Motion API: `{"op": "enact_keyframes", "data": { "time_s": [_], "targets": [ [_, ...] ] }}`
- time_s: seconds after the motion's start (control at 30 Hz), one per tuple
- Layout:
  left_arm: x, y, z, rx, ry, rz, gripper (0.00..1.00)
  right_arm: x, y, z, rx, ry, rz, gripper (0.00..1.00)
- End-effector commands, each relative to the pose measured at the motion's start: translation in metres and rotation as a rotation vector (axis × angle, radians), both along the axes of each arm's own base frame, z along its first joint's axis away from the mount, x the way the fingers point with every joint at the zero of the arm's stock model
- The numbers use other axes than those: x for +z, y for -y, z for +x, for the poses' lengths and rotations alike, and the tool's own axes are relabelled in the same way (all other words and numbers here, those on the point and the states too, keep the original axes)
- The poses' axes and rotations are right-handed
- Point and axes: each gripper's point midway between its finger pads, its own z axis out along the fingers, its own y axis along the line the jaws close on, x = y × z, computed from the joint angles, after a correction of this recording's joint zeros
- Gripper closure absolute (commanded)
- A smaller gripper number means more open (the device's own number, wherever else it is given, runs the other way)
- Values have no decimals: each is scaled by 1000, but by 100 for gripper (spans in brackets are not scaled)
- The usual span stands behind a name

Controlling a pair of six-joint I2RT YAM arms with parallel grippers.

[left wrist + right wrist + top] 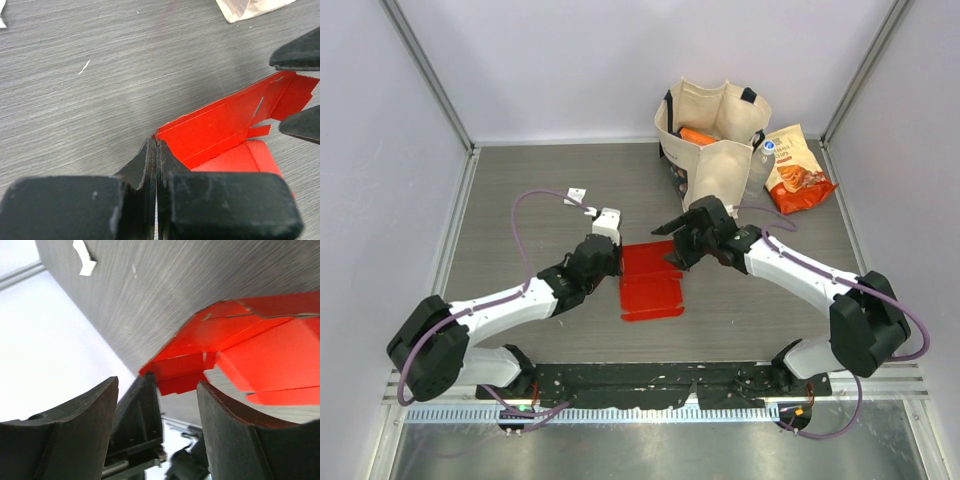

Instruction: Fold the paper box

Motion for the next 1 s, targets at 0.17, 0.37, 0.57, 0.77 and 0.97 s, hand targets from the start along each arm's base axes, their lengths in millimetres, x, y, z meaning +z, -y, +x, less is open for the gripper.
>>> {"op": "enact_keyframes", "data": {
  "time_s": [0.17, 0.37, 0.57, 0.77, 0.97],
  "targets": [
    [35, 4, 6, 17, 161, -81, 100, 28, -33, 22, -174, -64, 285, 44],
    [41, 2, 4, 4, 206, -55, 100, 20, -34, 22, -176, -98, 266, 46],
    [41, 1, 2, 5, 225, -28, 100, 4, -29, 18, -199, -132, 237, 48],
    [43, 3, -1, -6, 239, -18, 100, 2, -32, 22, -196, -136, 230, 55],
    [44, 2, -2, -6, 253, -16, 100, -4, -31, 21, -204, -147, 230, 66]
  ]
}}
